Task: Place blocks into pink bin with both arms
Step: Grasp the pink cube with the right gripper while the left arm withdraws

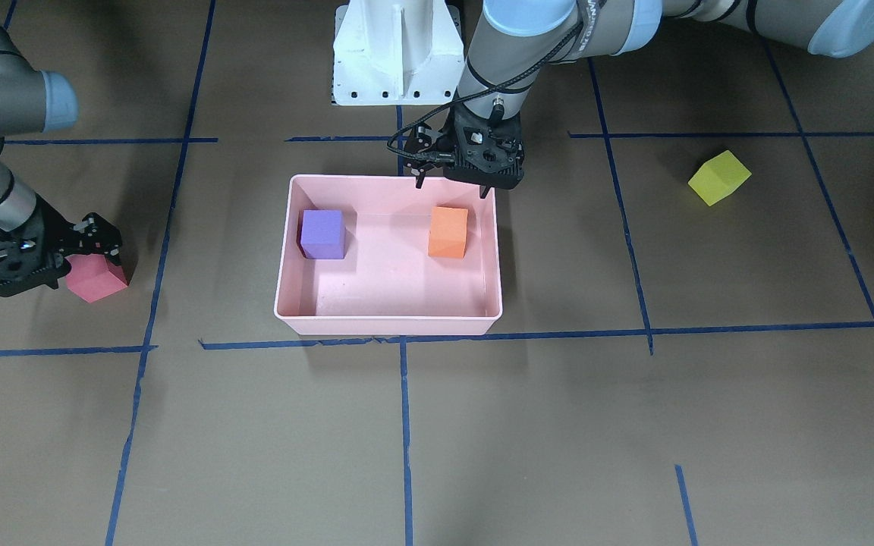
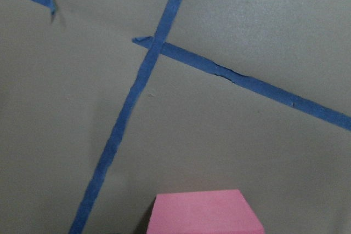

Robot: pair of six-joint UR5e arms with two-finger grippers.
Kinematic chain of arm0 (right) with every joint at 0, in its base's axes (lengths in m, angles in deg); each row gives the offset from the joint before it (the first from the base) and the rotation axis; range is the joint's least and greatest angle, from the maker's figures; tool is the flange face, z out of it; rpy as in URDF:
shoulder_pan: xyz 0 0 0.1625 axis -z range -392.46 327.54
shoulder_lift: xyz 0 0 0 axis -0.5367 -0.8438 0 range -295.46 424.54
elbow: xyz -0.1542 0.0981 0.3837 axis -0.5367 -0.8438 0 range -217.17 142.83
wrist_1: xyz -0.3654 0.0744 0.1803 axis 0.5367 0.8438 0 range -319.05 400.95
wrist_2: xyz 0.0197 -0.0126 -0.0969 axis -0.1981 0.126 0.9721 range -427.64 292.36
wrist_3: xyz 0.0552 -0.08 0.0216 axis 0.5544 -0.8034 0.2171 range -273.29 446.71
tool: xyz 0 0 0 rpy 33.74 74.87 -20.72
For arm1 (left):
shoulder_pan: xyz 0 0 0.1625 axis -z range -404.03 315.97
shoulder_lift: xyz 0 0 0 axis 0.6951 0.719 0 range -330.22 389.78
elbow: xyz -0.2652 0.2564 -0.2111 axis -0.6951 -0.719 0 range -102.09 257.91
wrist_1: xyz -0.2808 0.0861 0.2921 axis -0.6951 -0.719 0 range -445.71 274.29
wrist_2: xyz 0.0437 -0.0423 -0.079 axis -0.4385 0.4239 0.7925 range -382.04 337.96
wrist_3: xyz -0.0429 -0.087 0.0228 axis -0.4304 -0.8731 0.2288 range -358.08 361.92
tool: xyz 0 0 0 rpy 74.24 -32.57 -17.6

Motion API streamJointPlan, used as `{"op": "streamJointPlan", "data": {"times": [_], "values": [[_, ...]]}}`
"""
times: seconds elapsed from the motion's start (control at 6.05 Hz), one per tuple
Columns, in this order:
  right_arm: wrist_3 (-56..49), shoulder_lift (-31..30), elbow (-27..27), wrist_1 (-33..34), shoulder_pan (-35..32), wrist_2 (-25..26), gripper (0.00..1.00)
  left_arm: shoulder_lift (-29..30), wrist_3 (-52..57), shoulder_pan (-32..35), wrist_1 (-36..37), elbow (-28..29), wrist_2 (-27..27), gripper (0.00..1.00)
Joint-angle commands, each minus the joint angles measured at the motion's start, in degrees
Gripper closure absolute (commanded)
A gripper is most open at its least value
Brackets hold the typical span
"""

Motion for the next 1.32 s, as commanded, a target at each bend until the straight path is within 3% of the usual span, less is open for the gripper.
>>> {"op": "streamJointPlan", "data": {"times": [0.0,0.17,0.33,0.83,1.16], "values": [[-0.2,0.0,-2.0,-0.1,1.0,0.8,0.05,0.0,0.0,0.0,0.0,0.1,-0.1,0.00],[0.0,0.2,-1.8,-0.1,1.1,0.3,0.56,0.0,0.1,0.0,0.0,0.1,0.0,0.00],[0.5,1.9,-1.3,0.5,1.0,0.3,0.74,-0.3,0.8,0.0,0.0,0.3,0.3,0.00],[8.1,6.3,1.1,1.7,0.9,-1.9,0.75,-10.0,25.6,5.2,0.1,-3.4,3.1,0.00],[13.0,16.0,6.2,17.5,1.0,-2.7,0.74,-17.4,41.7,13.4,0.1,-5.9,11.0,0.00]]}}
